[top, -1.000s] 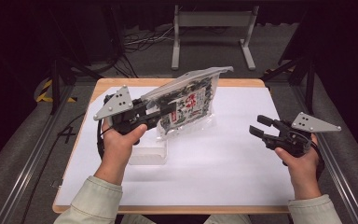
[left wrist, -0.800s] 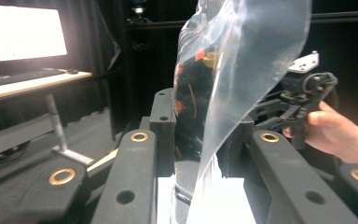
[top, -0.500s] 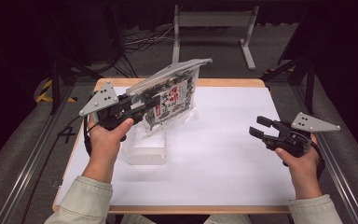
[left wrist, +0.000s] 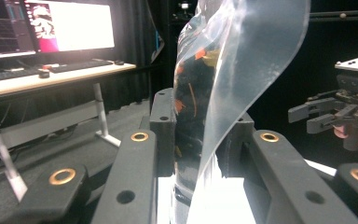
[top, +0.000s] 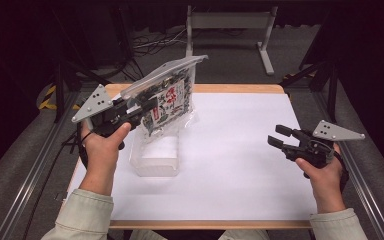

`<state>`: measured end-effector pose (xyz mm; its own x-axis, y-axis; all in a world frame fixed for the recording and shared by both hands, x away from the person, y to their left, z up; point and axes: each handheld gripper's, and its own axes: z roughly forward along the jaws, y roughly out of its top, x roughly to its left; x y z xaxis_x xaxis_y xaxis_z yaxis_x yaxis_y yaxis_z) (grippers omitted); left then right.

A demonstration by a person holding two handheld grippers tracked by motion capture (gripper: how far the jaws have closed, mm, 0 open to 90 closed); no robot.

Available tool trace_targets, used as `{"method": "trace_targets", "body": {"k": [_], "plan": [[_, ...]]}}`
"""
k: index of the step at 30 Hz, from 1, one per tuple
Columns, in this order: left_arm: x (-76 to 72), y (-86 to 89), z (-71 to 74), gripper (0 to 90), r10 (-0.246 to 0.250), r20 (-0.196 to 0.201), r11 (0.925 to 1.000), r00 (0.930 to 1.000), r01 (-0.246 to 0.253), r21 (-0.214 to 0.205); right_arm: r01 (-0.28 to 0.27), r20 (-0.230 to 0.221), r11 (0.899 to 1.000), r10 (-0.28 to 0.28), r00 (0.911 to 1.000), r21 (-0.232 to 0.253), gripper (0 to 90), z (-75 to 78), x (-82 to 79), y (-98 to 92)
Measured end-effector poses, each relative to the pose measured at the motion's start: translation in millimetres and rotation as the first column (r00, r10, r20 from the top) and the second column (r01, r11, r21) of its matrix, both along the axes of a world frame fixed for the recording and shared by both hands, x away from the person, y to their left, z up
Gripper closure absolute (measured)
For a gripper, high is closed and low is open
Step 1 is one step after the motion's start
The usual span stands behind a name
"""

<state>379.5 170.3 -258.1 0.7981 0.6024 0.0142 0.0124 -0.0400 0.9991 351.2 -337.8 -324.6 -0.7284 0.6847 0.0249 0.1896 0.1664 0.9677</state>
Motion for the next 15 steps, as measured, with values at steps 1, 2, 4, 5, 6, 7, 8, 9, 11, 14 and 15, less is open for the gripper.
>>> {"method": "trace_targets", "body": {"k": [1,2,4,5,6,7,8,9,11,14,15], "plan": [[0.5,1.4,-0.4,72.5,0.006,-0.001,1.0,1.0,-0.006,-0.002,-0.002,-0.004,1.0,0.002,1.0,0.002,48.4,-0.1,0.2,0.1],[0.7,2.7,-0.8,72.5,0.013,-0.004,0.9999,0.9999,-0.013,0.0,-0.002,-0.004,1.0,0.002,1.0,0.002,48.4,-0.1,0.2,0.1],[1.9,5.5,-3.2,72.5,0.025,-0.012,0.9996,0.9996,-0.026,-0.014,-0.004,-0.005,1.0,0.004,1.0,0.001,48.6,0.0,0.2,0.3],[2.5,6.4,-4.1,72.5,0.031,-0.013,0.9994,0.9994,-0.031,-0.016,-0.004,-0.006,1.0,0.004,1.0,0.001,48.7,-0.1,0.2,0.5],[3.4,7.5,-5.3,72.5,0.036,-0.015,0.9991,0.9992,-0.037,-0.02,-0.002,-0.005,1.0,0.002,1.0,0.0,48.7,-0.1,0.2,0.5],[4.2,8.6,-6.5,72.5,0.04,-0.019,0.999,0.999,-0.04,-0.021,-0.002,-0.005,1.0,0.002,1.0,0.0,48.8,-0.1,0.3,0.6],[5.1,9.6,-8.1,72.5,0.044,-0.021,0.9987,0.9988,-0.045,-0.024,-0.002,-0.005,1.0,0.002,1.0,0.001,48.7,-0.1,0.3,0.6],[5.8,10.9,-10.1,72.5,0.054,-0.024,0.9983,0.9983,-0.054,-0.023,-0.005,-0.007,1.0,0.005,1.0,0.002,48.8,0.0,0.1,0.4],[6.7,11.8,-11.7,72.5,0.059,-0.023,0.998,0.998,-0.059,-0.022,-0.006,-0.007,1.0,0.006,1.0,0.003,48.9,-0.1,0.1,0.4],[9.9,14.7,-17.7,72.5,0.069,-0.03,0.9975,0.9972,-0.07,-0.013,-0.005,-0.009,1.0,0.005,0.9999,0.004,49.1,-0.2,0.2,0.3],[10.4,15.9,-19.5,72.5,0.075,-0.034,0.9971,0.9966,-0.075,-0.013,-0.007,-0.011,1.0,0.007,0.9999,0.003,49.0,-0.4,0.1,0.6]]}}
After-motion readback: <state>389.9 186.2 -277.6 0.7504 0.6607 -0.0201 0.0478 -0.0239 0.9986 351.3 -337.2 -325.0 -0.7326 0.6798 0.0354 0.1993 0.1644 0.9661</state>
